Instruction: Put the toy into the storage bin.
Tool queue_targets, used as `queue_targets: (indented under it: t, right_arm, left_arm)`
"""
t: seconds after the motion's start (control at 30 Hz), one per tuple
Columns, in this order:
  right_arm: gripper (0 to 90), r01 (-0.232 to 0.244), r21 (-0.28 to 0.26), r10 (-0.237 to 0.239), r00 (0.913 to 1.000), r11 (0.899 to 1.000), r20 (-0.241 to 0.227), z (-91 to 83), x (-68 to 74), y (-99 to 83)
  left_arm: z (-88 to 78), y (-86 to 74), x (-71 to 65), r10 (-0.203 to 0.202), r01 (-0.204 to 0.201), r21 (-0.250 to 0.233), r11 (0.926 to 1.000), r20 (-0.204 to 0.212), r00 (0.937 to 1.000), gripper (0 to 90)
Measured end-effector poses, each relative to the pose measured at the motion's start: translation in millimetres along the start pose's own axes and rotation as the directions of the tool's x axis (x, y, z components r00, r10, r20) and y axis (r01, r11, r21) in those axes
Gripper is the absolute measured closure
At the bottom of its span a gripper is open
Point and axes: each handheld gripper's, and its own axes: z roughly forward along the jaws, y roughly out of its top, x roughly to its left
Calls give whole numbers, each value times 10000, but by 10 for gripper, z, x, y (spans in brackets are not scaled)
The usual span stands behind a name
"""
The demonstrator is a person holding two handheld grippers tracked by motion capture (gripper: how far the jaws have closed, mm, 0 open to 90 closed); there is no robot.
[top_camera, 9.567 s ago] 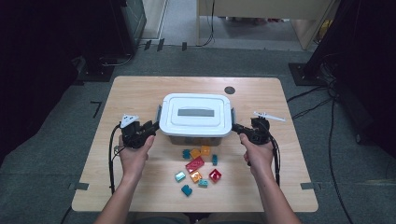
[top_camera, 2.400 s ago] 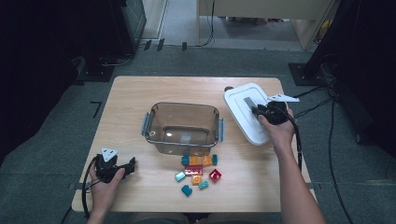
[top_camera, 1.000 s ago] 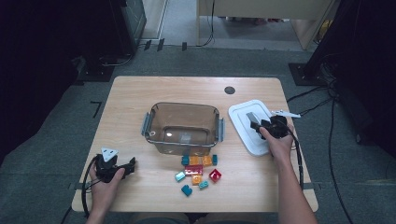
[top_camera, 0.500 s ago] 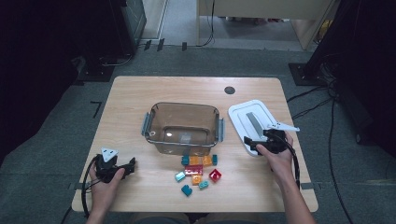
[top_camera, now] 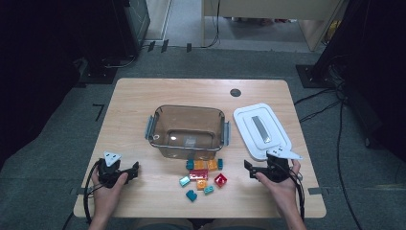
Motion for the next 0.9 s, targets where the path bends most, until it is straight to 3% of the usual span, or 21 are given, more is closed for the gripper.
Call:
queue_targets:
  t: [0.17, 0.33, 0.47, 0.63, 0.77, 0.9]
  right_arm:
    - [17, 35, 452, -25, 9998, 9990, -216, 54, 188, -141]
    - [184, -5, 314, 23, 9983, 9995, -579, 72, 338, -224]
    - [380, 152, 147, -128, 9883, 9998, -1517, 87, 463, -282]
    - [427, 442, 172, -394, 9752, 9989, -2180, 132, 602, -316]
    - [440, 826, 377, -712, 9678, 9959, -2413, 171, 697, -332]
    - [509, 1046, 632, -884, 9715, 9925, -2200, 216, 768, -363]
  left_arm:
    - [0, 0, 0, -1, 1, 0, 10000, -1, 10000, 132]
    - [0, 0, 0, 3, -3, 2, 10000, -2, 10000, 132]
    - [0, 1, 0, 1, -1, 2, 10000, 0, 10000, 132]
    - [0, 0, 0, 0, 0, 0, 10000, 0, 10000, 132]
    - [0, 0, 0, 0, 0, -1, 10000, 3, 10000, 132]
    - [0, 0, 0, 0, 0, 0, 10000, 2, 10000, 132]
